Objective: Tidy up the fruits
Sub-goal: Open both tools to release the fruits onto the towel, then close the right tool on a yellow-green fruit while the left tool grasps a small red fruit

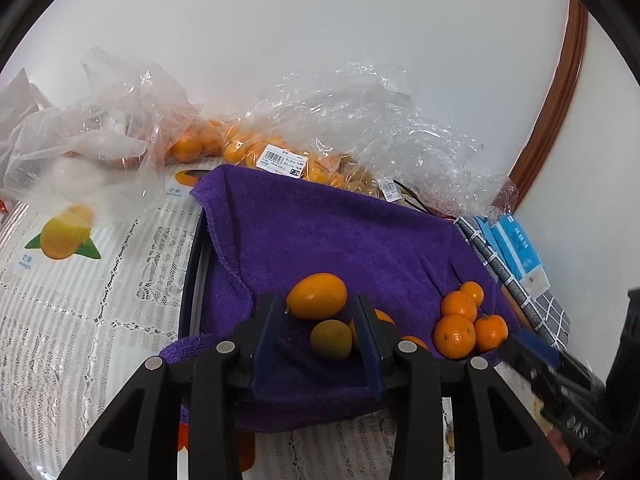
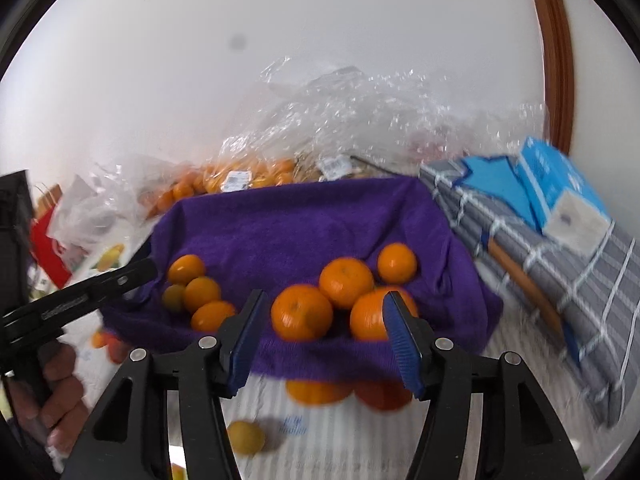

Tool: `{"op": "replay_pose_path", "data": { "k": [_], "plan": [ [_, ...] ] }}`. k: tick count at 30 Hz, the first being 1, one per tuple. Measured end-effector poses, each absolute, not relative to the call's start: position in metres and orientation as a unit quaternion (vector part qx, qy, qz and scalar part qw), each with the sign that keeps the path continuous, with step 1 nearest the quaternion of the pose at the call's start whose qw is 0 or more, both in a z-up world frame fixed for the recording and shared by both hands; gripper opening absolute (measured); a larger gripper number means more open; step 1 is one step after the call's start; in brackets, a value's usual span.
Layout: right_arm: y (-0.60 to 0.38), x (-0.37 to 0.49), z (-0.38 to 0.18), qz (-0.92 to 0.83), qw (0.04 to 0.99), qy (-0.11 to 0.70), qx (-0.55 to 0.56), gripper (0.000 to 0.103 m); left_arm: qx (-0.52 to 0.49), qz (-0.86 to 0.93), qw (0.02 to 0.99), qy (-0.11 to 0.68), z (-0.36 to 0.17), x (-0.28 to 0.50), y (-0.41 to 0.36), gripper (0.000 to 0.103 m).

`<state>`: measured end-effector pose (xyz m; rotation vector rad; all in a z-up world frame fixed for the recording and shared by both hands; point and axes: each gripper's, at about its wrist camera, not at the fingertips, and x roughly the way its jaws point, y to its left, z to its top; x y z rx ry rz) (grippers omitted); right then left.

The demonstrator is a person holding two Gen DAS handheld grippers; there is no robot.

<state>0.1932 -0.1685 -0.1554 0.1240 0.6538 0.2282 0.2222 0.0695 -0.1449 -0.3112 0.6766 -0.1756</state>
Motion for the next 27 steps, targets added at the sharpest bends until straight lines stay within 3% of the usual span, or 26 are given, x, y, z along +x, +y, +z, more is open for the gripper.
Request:
{"op": "replay_pose_path", "data": {
  "k": [4,14,19,27],
  "plan": [
    [-0.163,0.175,-0.154,0.089,0.937,0.335,0.044,0.06,-0.144,-0.083,0.932,0.322,-0.142,0.218,0.068,0.043],
    [-0.13,0.143,-0.171,0.13,0.916,0.377,0.031,0.06,-0.155,-0.083,0.936,0.306,-0.133,0.206,0.08,0.045],
    [-0.121,0.15,-0.187,0.126,0.907,0.401,0.027,0.051,-0.164,-0.083,0.935,0.303,-0.131,0.204,0.086,0.045],
    [-0.124,0.154,-0.194,0.123,0.899,0.419,0.033,0.024,-0.155,-0.102,0.935,0.302,-0.128,0.199,0.079,0.045]
  ]
}}
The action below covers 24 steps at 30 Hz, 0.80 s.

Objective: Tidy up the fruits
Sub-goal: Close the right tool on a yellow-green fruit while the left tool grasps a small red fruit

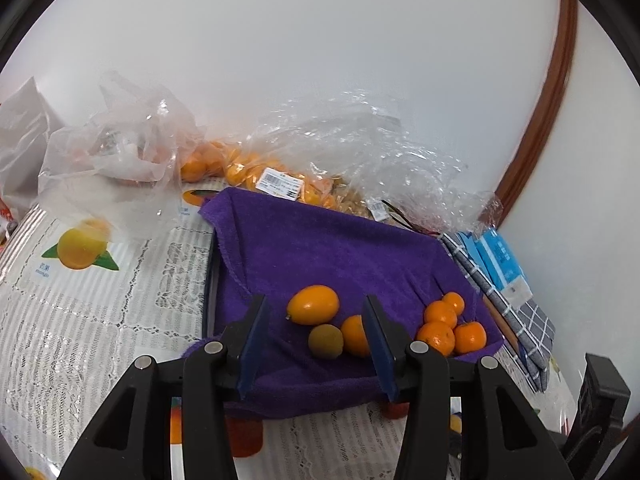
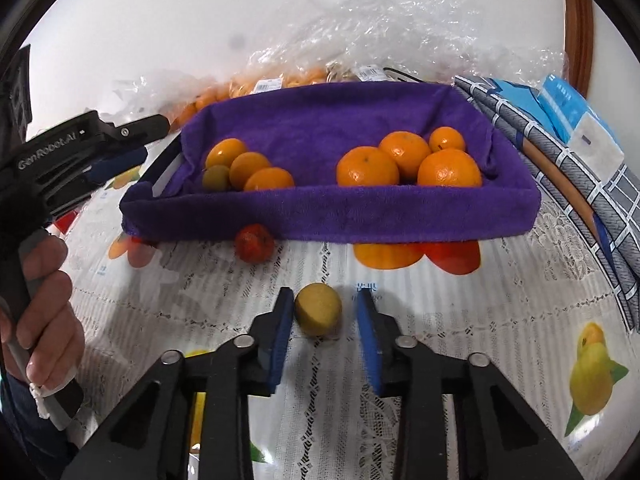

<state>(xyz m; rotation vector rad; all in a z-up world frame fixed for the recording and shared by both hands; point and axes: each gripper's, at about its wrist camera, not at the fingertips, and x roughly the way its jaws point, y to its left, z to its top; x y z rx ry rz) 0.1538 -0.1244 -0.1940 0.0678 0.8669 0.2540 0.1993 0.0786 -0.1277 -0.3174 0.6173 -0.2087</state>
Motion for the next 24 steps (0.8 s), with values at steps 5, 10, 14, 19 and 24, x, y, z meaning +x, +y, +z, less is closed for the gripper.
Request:
{"op": "replay_pose_path", "data": {
  "k": [5,10,14,19,24],
  "plan": [
    [-0.149,0.147,-0.186,0.093,0.916,0.39,0.03,0.024,-0.141,-0.139,0.932,0.304,-0.124,0.189,0.061,0.045],
    [-0.191,0.142,-0.179,0.047,0.929,0.366,0.013,0.024,-0.105,-0.203,0.92,0.317,-0.121,0.175,0.027,0.045],
    [-0.211,0.141,-0.184,0.055,0.926,0.372,0.026,0.024,-0.083,-0.234,0.901,0.355,-0.134,0.17,0.005,0.045],
    [-0.222,0.142,-0.186,0.075,0.923,0.373,0.065,0.024,-0.02,-0.211,0.896,0.389,-0.155,0.169,-0.018,0.045],
    [-0.229,0.142,-0.187,0.086,0.92,0.371,0.092,0.024,-0.021,-0.182,0.893,0.411,-0.166,0.176,-0.016,0.045]
  ]
}}
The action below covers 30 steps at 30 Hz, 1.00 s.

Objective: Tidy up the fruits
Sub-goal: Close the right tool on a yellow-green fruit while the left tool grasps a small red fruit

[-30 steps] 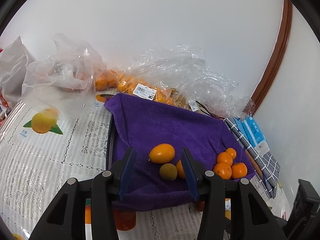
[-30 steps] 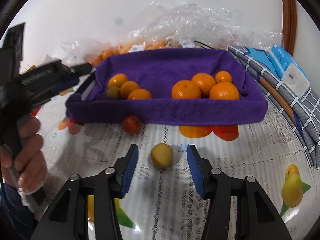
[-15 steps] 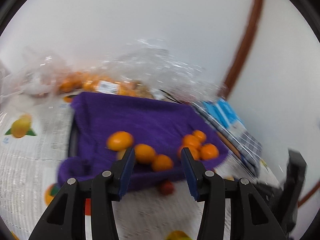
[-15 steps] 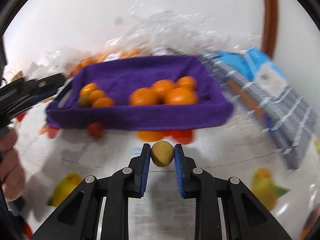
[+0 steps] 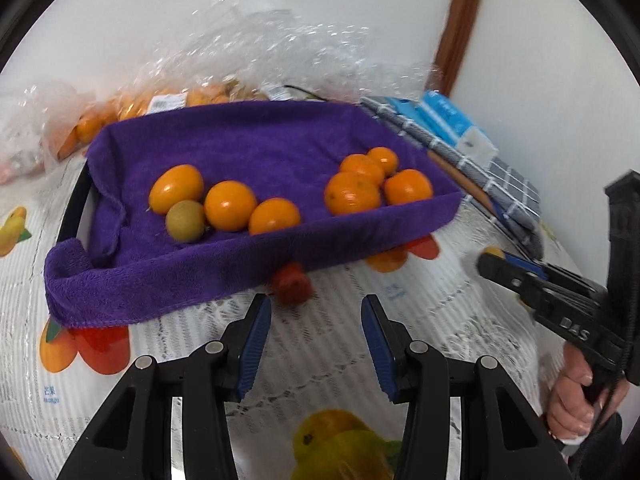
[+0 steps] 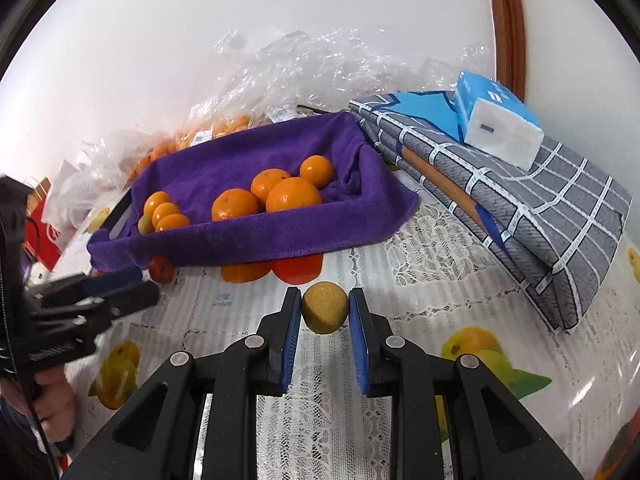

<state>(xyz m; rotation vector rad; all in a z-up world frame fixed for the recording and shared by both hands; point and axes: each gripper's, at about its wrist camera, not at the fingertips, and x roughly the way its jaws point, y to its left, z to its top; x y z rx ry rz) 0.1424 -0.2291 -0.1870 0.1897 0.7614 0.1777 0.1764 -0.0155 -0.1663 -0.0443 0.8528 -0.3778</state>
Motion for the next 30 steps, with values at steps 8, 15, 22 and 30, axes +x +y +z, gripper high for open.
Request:
{"op": "replay_pose_path", "data": {
  "k": [8,15,22,30],
  "plan": [
    [-0.227,0.144,-0.188,0.084,0.918,0.378,0.088,0.024,-0.043,-0.131,0.898,0.418,-0.166,0.188,-0.01,0.043],
    [-0.227,0.145,-0.188,0.077,0.917,0.382,0.087,0.024,-0.044,-0.07,0.903,0.422,-0.17,0.193,-0.027,0.039],
    [-0.228,0.147,-0.19,0.07,0.915,0.388,0.089,0.024,-0.015,-0.041,0.906,0.421,-0.169,0.19,-0.036,0.025],
    [-0.23,0.147,-0.19,0.068,0.915,0.387,0.093,0.024,-0.039,-0.021,0.906,0.421,-0.169,0.178,-0.034,0.025]
  ]
}}
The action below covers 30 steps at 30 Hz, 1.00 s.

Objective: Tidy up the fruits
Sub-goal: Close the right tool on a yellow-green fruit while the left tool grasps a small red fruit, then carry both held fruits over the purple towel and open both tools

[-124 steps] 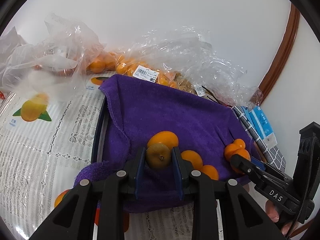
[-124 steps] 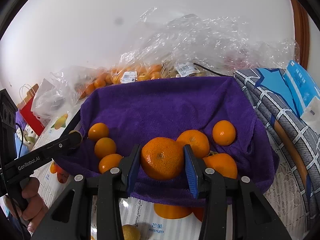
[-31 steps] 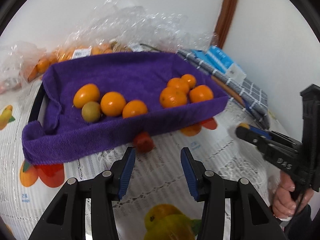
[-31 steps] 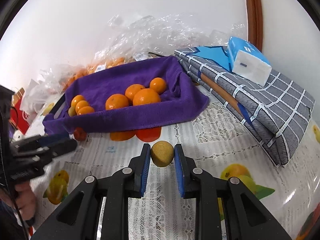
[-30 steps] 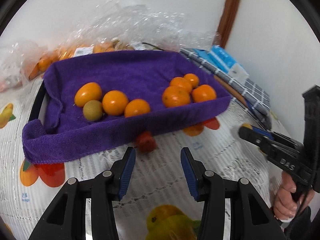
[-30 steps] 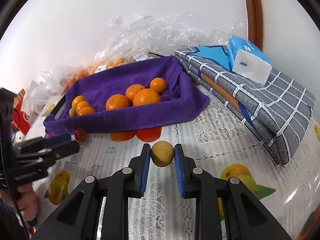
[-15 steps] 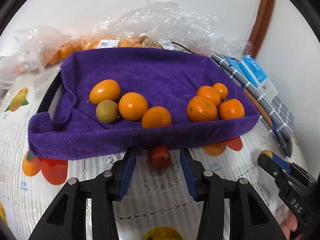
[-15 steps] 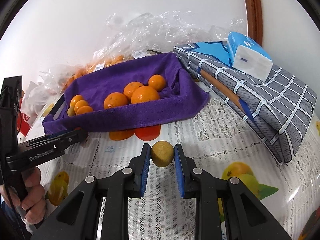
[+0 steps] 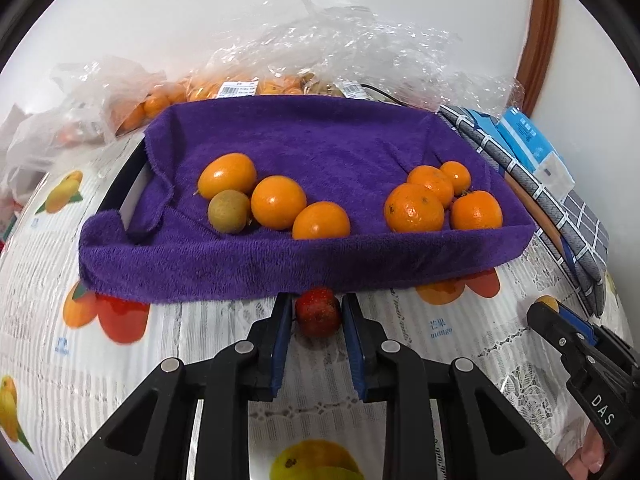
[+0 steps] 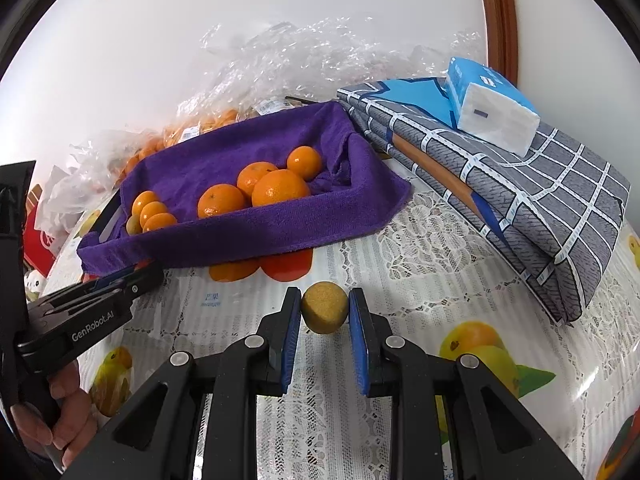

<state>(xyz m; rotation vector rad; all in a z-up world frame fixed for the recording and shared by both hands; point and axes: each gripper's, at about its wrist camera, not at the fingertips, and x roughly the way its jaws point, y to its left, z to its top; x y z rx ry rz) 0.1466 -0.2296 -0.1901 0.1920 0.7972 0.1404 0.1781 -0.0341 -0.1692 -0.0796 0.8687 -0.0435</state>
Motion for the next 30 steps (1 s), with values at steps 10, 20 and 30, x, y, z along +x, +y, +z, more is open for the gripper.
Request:
{"op": "replay_pose_path", "data": {
  "k": [10,20,30],
  "plan": [
    [-0.23,0.143,-0.187,0.065,0.917,0.381,0.1,0.024,-0.093,-0.013,0.905,0.415,-0.167,0.16,-0.026,0.025],
    [-0.227,0.15,-0.18,0.106,0.908,0.393,0.105,0.024,-0.124,0.008,0.909,0.398,-0.149,0.147,0.002,0.025],
    [-0.218,0.182,-0.113,0.125,0.941,0.31,0.046,0.024,-0.143,0.024,0.917,0.37,-0.119,0.17,0.032,0.024]
  ]
}}
